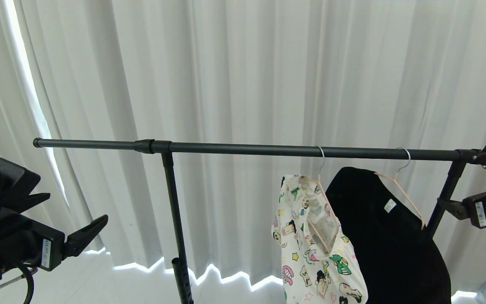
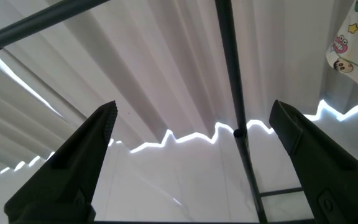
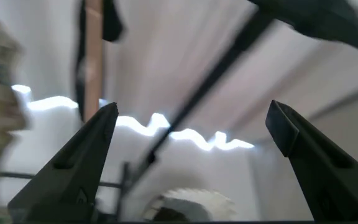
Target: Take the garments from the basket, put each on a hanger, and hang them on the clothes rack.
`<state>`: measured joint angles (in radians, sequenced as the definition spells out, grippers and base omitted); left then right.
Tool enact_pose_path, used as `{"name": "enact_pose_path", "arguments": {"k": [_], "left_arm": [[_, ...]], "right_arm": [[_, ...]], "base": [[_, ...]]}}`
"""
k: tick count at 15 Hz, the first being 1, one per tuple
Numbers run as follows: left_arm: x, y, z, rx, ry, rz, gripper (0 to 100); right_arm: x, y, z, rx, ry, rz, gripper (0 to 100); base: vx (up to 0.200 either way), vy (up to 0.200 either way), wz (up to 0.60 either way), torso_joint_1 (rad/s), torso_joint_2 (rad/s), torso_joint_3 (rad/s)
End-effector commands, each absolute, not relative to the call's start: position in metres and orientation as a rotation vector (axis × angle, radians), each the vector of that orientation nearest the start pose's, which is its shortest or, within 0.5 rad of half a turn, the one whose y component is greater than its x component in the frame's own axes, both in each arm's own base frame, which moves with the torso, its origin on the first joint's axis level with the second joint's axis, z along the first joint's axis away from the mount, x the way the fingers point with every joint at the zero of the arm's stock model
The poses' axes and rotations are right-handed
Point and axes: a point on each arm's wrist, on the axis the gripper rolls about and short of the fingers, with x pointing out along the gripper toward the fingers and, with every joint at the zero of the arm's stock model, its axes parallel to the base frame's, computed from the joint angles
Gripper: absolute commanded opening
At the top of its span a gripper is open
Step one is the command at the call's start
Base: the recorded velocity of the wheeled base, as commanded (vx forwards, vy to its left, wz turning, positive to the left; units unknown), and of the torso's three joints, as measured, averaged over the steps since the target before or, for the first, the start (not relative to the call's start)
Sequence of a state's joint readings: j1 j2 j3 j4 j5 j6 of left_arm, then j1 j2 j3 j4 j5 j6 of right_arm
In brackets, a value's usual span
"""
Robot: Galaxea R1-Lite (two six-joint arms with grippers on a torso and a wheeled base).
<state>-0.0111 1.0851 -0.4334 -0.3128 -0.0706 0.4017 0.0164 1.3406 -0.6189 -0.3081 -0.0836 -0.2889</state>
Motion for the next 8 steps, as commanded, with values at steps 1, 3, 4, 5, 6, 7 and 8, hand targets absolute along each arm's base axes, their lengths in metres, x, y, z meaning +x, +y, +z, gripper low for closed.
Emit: {"name": "enact_pose_path", "arguments": {"k": [1, 3, 4, 5, 6, 7, 8], "left_arm": [[0.1405, -0.0022, 0.1856, 0.387, 0.316, -0.141, 100], [0.1404, -0.0020, 0.1852, 0.387, 0.318, -0.138, 100], [0.1401, -0.0018, 0.1854, 0.388, 0.317, -0.137, 100], [0.1404, -0.0009, 0.1852, 0.387, 0.320, -0.131, 100], [0.1403, -0.0009, 0.1847, 0.387, 0.321, -0.131, 100], [0.1402, -0.0009, 0.1843, 0.387, 0.323, -0.132, 100], [0.1398, -0.0009, 0.1830, 0.387, 0.327, -0.132, 100]], "right_arm": [[0.1934, -0.0161, 0.1941, -0.349, 0.415, -0.108, 100], [0.1926, -0.0174, 0.1964, -0.355, 0.400, -0.121, 100], [0.1926, -0.0174, 0.1975, -0.368, 0.388, -0.120, 100], [0.1931, -0.0174, 0.1987, -0.380, 0.371, -0.122, 100], [0.1935, -0.0174, 0.1986, -0.389, 0.357, -0.123, 100], [0.1941, -0.0175, 0.1980, -0.397, 0.344, -0.125, 100], [0.1937, -0.0175, 0.1957, -0.400, 0.344, -0.126, 100]], "base": [[0.000, 0.000, 0.00, 0.000, 0.00, 0.000], [0.000, 0.000, 0.00, 0.000, 0.00, 0.000], [-0.200, 0.000, 0.00, 0.002, 0.00, 0.012], [-0.200, 0.000, 0.00, 0.002, 0.01, 0.002], [-0.200, 0.000, 0.00, 0.027, 0.00, 0.002], [-0.200, 0.000, 0.00, 0.007, 0.00, -0.007], [-0.200, 0.000, 0.00, -0.017, 0.00, 0.002]]}}
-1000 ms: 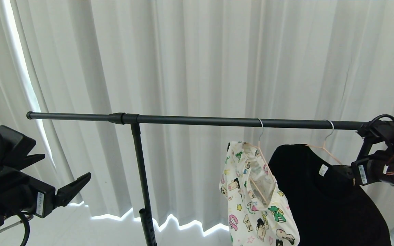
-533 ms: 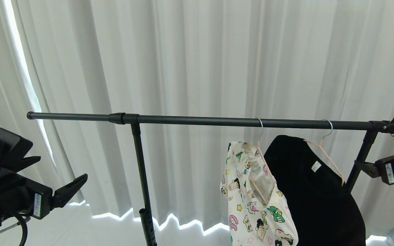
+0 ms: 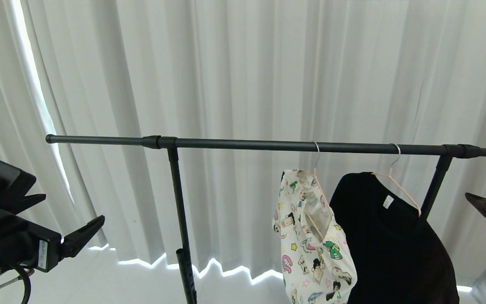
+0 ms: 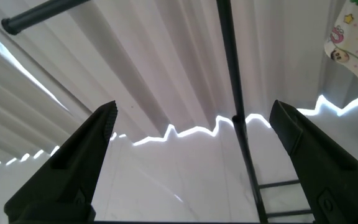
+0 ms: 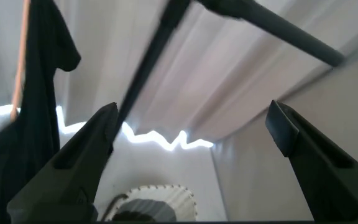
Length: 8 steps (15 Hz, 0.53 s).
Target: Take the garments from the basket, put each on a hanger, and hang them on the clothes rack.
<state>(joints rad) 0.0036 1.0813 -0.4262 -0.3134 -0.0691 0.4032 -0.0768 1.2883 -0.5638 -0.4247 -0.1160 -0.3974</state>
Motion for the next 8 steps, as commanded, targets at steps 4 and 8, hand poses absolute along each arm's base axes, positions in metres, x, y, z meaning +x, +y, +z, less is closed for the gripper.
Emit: {"name": "enact_pose_path", "arguments": {"k": [4, 8], "left_arm": [[0.1393, -0.0009, 0.1813, 0.386, 0.333, -0.134, 100], [0.1332, -0.0009, 0.1727, 0.383, 0.356, -0.138, 100]], "right_arm": [[0.1888, -0.0185, 0.1846, -0.404, 0.383, -0.157, 100], [0.1862, -0.0196, 0.1826, -0.407, 0.394, -0.183, 100]], "base": [[-0.200, 0.000, 0.00, -0.003, 0.00, 0.002], [-0.200, 0.000, 0.00, 0.000, 0.00, 0.004]]}}
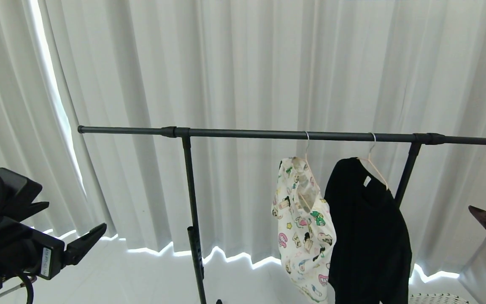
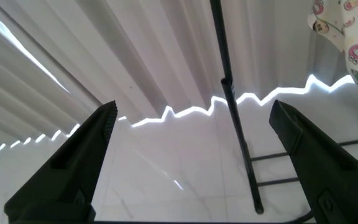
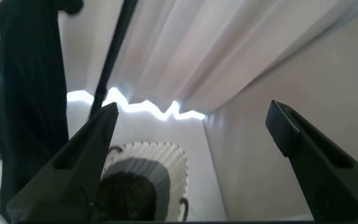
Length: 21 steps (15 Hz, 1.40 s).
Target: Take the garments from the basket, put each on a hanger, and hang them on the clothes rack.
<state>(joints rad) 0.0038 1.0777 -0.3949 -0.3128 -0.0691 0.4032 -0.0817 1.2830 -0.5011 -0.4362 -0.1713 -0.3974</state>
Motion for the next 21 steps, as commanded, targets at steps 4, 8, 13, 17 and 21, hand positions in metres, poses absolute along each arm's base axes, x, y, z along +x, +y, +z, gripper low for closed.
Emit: {"name": "enact_pose_path", "arguments": {"k": [4, 8, 13, 17, 21], "left_arm": [[0.101, -0.001, 0.153, 0.379, 0.350, -0.136, 100], [0.042, 0.000, 0.108, 0.392, 0.292, -0.083, 100], [-0.002, 0.001, 0.086, 0.401, 0.217, 0.022, 100], [-0.008, 0.002, 0.086, 0.339, 0.161, 0.093, 100], [-0.024, 0.003, 0.081, 0.211, -0.026, 0.131, 100]], "right_arm": [[0.167, -0.028, 0.181, -0.394, 0.389, -0.245, 100], [0.116, -0.023, 0.178, -0.361, 0.294, -0.288, 100], [0.039, -0.006, 0.140, -0.359, 0.107, -0.201, 100], [0.007, -0.004, 0.111, -0.284, 0.040, -0.217, 100], [-0.016, -0.003, 0.088, -0.264, 0.024, -0.293, 100]], "base": [[-0.050, 0.000, 0.00, 0.002, 0.00, 0.001], [0.000, 0.000, 0.00, 0.000, 0.00, 0.000], [0.000, 0.000, 0.00, 0.000, 0.00, 0.000], [0.000, 0.000, 0.00, 0.000, 0.00, 0.000], [0.000, 0.000, 0.00, 0.000, 0.00, 0.000]]}}
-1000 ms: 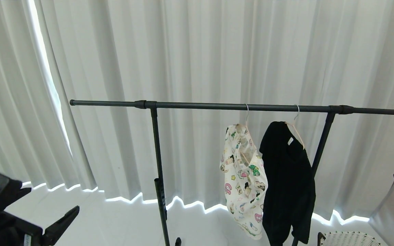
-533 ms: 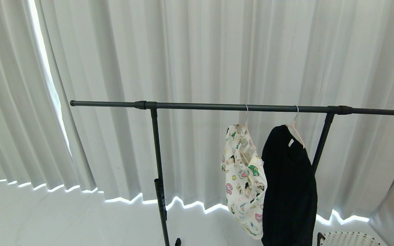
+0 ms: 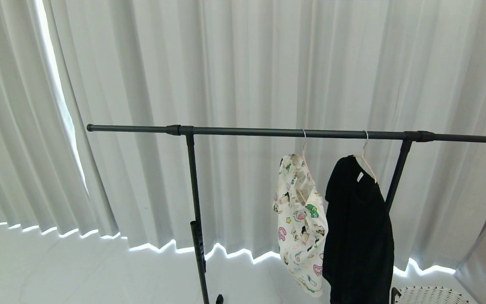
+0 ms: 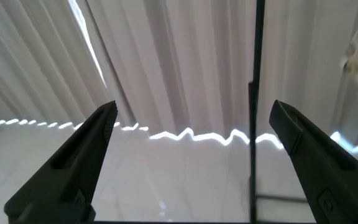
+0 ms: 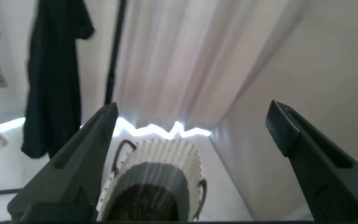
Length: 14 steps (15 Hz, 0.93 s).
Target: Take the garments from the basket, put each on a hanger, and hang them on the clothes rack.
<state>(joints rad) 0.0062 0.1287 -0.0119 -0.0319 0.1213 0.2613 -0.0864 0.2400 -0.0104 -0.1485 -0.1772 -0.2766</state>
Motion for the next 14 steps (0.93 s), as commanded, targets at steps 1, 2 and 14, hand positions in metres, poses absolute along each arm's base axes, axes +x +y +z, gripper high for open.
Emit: {"name": "enact_pose_path", "arguments": {"k": [1, 2, 14], "left_arm": [[-0.023, 0.003, 0.080, 0.149, -0.024, 0.148, 100], [-0.023, 0.003, 0.080, 0.062, -0.025, 0.160, 100], [-0.023, -0.001, 0.074, 0.013, 0.018, -0.060, 100]], "right_arm": [[-0.016, -0.003, 0.088, -0.266, 0.027, -0.291, 100], [-0.016, -0.003, 0.088, -0.264, 0.029, -0.296, 100], [-0.015, 0.007, 0.082, -0.129, 0.041, 0.178, 100]], "base": [[0.000, 0.000, 0.00, 0.000, 0.00, 0.000], [0.000, 0.000, 0.00, 0.000, 0.00, 0.000], [0.000, 0.000, 0.00, 0.000, 0.00, 0.000]]}}
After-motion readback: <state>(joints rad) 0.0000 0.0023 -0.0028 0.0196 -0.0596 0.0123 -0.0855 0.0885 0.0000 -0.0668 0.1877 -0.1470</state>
